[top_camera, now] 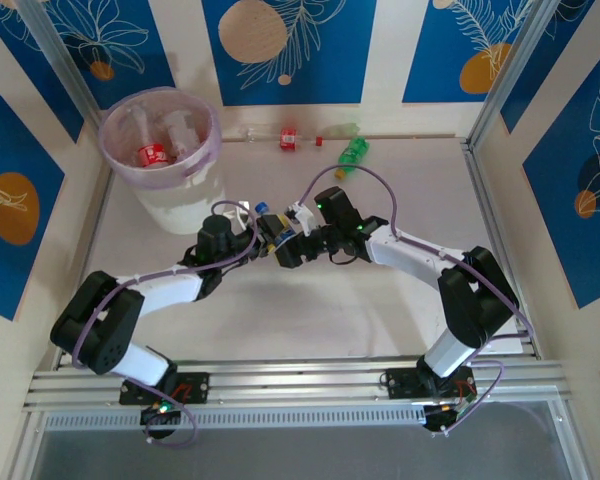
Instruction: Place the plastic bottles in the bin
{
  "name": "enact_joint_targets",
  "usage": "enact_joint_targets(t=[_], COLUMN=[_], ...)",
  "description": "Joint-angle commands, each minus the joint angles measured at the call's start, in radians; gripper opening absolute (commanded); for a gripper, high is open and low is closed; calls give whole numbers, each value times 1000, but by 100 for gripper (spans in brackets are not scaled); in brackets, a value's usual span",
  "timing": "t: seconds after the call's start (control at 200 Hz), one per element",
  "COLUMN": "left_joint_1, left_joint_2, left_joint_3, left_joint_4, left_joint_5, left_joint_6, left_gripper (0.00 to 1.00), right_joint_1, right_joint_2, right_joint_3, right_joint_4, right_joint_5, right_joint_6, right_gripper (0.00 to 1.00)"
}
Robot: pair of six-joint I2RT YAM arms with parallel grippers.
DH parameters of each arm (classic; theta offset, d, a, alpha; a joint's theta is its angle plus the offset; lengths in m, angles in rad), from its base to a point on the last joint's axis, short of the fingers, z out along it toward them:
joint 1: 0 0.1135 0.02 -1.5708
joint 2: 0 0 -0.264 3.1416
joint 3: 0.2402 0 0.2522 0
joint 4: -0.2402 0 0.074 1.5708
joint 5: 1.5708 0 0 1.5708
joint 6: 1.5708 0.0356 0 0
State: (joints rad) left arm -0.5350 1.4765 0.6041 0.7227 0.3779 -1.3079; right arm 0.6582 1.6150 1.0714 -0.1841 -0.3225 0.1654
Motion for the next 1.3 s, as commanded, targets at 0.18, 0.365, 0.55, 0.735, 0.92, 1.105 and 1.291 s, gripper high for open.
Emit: enact_joint_targets(t=[0.18, 0.365, 0.55, 0.735, 0.92, 1.105, 1.291], left_joint_1=[-1, -13, -51, -42, 100, 348, 588], left_joint_2=[-29, -69, -138, -140, -53, 99, 161], left_joint_3=[28, 54, 188, 501, 919, 1323, 1451], left_joint_4=[-89, -205, -470, -756, -1036, -1272, -1315], left_joint_5=[-46, -71, -123, -159, -91, -37, -95], left_joint_6=[69, 158, 313, 517, 723, 852, 840], left_gripper=[35, 22, 5, 0, 0, 0, 0], right_joint_1=[-29, -94, -216, -286, -294, -305, -311], right_joint_2=[-125, -239, -326, -353, -374, -390, -415], right_joint_3=[-9, -65, -164, -221, -260, -275, -299], right_joint_4=[-169, -197, -154, -130, -94, -74, -81], right_joint_5=[-5, 109, 183, 198, 188, 161, 137], right_joint_6=[-102, -77, 20, 59, 84, 106, 102], right_gripper=[97, 98, 98, 98, 97, 97, 97])
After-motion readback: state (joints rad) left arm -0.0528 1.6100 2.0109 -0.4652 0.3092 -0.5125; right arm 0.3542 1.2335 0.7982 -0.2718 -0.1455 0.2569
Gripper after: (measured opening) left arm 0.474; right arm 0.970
